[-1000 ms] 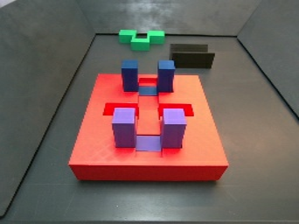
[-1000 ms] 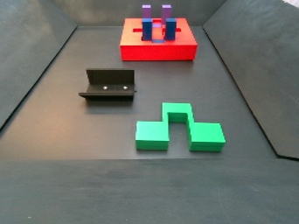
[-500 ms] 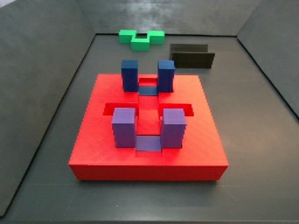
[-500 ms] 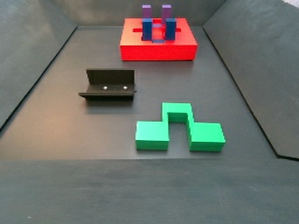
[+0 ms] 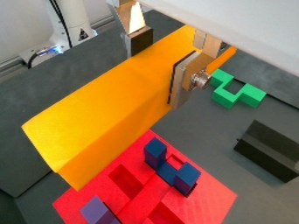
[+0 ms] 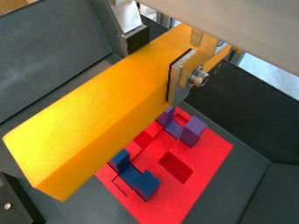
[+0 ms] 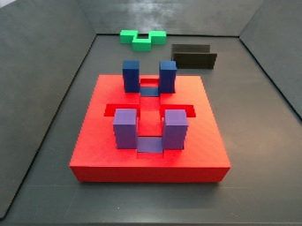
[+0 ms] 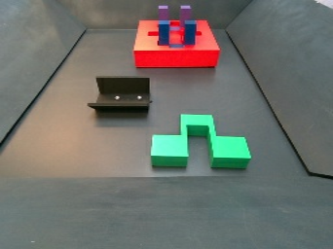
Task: Pick up the yellow object. Move up. Move to above the board. Insert the yellow object.
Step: Insert the yellow object.
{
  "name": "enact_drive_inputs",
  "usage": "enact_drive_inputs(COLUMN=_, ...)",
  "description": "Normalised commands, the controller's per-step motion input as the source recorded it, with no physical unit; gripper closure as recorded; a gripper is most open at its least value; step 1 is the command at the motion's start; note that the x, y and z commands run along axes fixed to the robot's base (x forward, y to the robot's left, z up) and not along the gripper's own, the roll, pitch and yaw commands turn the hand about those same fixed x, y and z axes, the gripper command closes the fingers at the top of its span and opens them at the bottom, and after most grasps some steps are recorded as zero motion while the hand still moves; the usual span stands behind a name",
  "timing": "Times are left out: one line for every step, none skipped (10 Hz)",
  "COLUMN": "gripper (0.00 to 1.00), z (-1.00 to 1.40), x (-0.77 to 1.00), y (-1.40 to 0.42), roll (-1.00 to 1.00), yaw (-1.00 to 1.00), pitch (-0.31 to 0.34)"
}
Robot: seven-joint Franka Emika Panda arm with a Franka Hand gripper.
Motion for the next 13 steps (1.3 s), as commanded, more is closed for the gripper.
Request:
enact_drive_inputs(gripper=1.0, z=-0.3, x=0.09, y=-0.03, roll=-0.05, yaw=0.07, pitch=-0.023)
enact_drive_inputs(gripper=1.0, z=-0.34, x=0.1, y=-0.04, roll=-0.06, yaw=0.12, pitch=-0.06)
enact_drive_inputs(gripper=1.0, z=-0.47, x=0.21, y=-0.03, roll=-0.04, yaw=0.17, pitch=-0.09)
enact_drive_inputs(gripper=1.0, z=-0.45, x=0.23, y=-0.08, roll=-0.06, yaw=0.12, pitch=-0.043)
enact_drive_inputs(gripper=1.0, z=-0.5, x=0.23, y=-0.14, roll=-0.07, yaw=0.1, pitch=-0.1)
enact_drive_inputs(gripper=1.0, z=-0.61, x=0.35, y=-0.16, roll=-0.06, yaw=0.09, pitch=-0.166)
enact_drive_inputs(gripper=1.0, z=-0.64, x=0.37, y=-0.14, roll=-0.05, yaw=0.06, pitch=-0.174)
enact_drive_inputs(gripper=1.0, z=-0.66, x=0.29, y=-0.18, roll=0.0, yaw=0.03, pitch=-0.16)
enact_drive_inputs(gripper=1.0, z=-0.77, x=0.23, y=-0.19, roll=0.09, yaw=0.01, pitch=-0.126)
enact_drive_inputs(gripper=1.0, z=-0.83, x=0.0, y=-0.31, roll=0.26, yaw=0.06, pitch=-0.059)
enact_drive_inputs(gripper=1.0, z=-0.77, x=0.0, y=-0.27, roll=0.3, yaw=0.09, pitch=-0.024)
enact_drive_inputs(gripper=1.0, z=-0.66, x=0.0, y=-0.23, roll=0.36, yaw=0.03, pitch=0.0)
enact_drive_inputs(gripper=1.0, z=-0.65, x=0.0, y=-0.19, roll=0.31, yaw=0.01, pitch=0.0)
